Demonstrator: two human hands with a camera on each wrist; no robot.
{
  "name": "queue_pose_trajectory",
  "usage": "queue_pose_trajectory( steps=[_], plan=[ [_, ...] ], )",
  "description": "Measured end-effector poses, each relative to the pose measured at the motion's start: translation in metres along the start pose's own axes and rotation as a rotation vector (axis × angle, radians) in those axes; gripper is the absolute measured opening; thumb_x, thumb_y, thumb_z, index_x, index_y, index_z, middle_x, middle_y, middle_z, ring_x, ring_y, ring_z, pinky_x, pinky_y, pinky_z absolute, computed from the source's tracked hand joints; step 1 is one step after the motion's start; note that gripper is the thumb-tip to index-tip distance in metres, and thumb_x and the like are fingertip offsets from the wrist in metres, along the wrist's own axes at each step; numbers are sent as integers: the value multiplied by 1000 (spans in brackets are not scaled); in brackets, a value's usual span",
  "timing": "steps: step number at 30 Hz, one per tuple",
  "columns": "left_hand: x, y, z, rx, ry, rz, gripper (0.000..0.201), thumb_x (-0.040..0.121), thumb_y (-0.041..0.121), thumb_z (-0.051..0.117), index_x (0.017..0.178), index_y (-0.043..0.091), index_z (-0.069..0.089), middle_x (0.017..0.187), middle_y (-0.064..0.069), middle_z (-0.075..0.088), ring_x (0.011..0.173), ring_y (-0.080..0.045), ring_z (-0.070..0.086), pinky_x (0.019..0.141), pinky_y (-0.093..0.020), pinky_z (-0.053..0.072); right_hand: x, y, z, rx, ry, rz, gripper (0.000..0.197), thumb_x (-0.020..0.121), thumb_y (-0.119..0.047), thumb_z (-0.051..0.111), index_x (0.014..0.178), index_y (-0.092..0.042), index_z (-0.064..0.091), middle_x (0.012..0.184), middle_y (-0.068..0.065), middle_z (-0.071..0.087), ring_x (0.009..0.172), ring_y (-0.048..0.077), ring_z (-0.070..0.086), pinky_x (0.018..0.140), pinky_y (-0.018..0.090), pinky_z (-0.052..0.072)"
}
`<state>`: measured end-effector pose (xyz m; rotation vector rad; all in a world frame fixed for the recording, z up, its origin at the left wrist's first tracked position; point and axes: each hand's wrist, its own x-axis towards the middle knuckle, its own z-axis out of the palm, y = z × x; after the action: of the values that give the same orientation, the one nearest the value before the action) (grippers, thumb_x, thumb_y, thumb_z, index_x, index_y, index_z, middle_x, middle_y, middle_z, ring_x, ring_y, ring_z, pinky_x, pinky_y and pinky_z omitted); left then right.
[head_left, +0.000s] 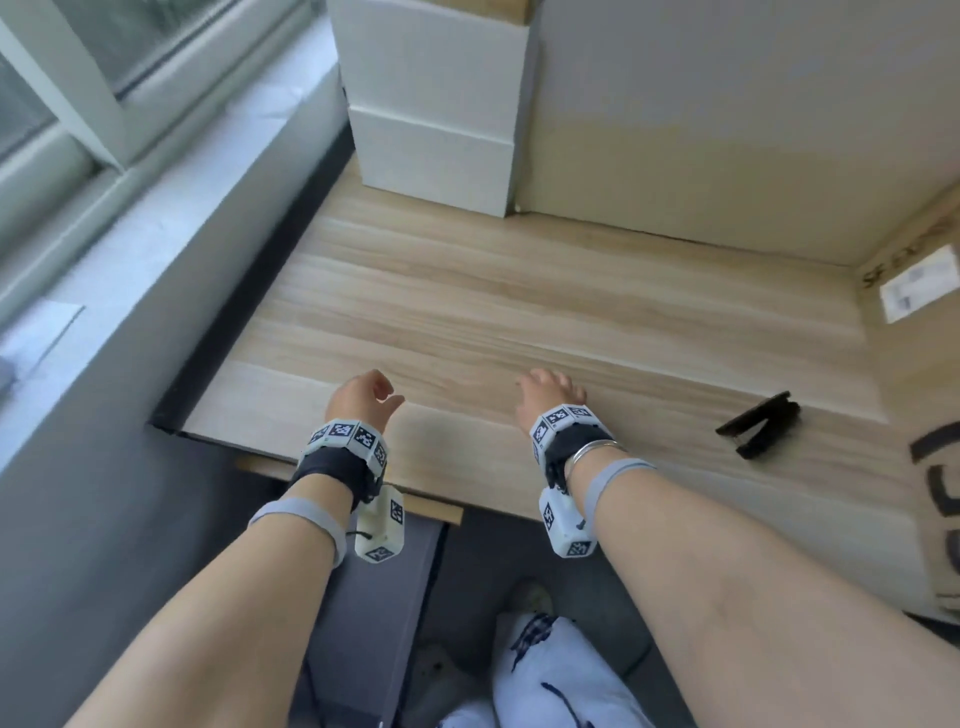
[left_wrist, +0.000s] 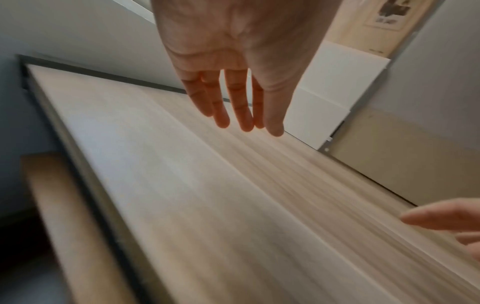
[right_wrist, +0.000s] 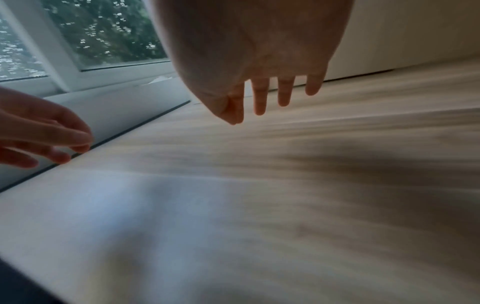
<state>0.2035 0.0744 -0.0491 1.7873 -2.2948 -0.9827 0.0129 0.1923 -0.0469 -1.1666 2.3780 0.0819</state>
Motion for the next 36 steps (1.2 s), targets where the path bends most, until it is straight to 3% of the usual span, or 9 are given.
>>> queue_pose_trajectory(
  steps=[7,13,19,24,30,33,36],
  plan=[
    [14,89,59,10,-127,138,24,87,17,60,102,-1,65,109,-16,70,103,-31,63,84,-33,47,-9,120,-44,9,-127,279,51,91,-6,44,140,-22,44,149,7,40,137,31,35,112,45,29],
    [23,141,108,30,-233,229,21,88,14,58,101,0,66,108,-17,70,101,-32,64,86,-34,49,-11,209,-58,12,-114,442,39,94,-12,47,133,-13,53,143,15,46,134,35,39,113,45,32],
    [29,180,143,80,-281,288,21,89,15,55,103,4,66,109,-14,70,100,-29,64,84,-32,48,-8,267,-45,29,-43,462,49,84,-15,62,131,-25,52,154,5,31,145,35,11,116,42,18],
    [32,201,160,107,-297,309,23,90,15,52,105,4,66,110,-14,70,102,-31,63,84,-32,47,3,291,-32,26,-5,439,49,82,-17,61,128,-32,53,160,2,17,144,38,8,118,38,16],
    [38,205,167,141,-341,256,23,90,14,51,106,6,65,112,-15,68,99,-32,63,80,-32,47,13,297,-24,-51,-20,361,49,79,-15,64,125,-28,54,159,1,22,147,41,-1,122,44,8],
    [40,204,169,137,-339,238,22,89,14,52,105,7,66,112,-15,68,86,-27,58,74,-29,41,16,295,-36,-65,-73,310,56,79,-21,65,132,-26,49,153,2,35,148,35,9,122,50,0],
    [40,204,169,128,-339,236,22,90,14,51,105,6,66,112,-16,68,86,-27,57,73,-27,40,25,288,-46,-66,-121,301,58,80,-20,65,134,-23,45,140,2,50,137,25,38,121,51,4]
  ],
)
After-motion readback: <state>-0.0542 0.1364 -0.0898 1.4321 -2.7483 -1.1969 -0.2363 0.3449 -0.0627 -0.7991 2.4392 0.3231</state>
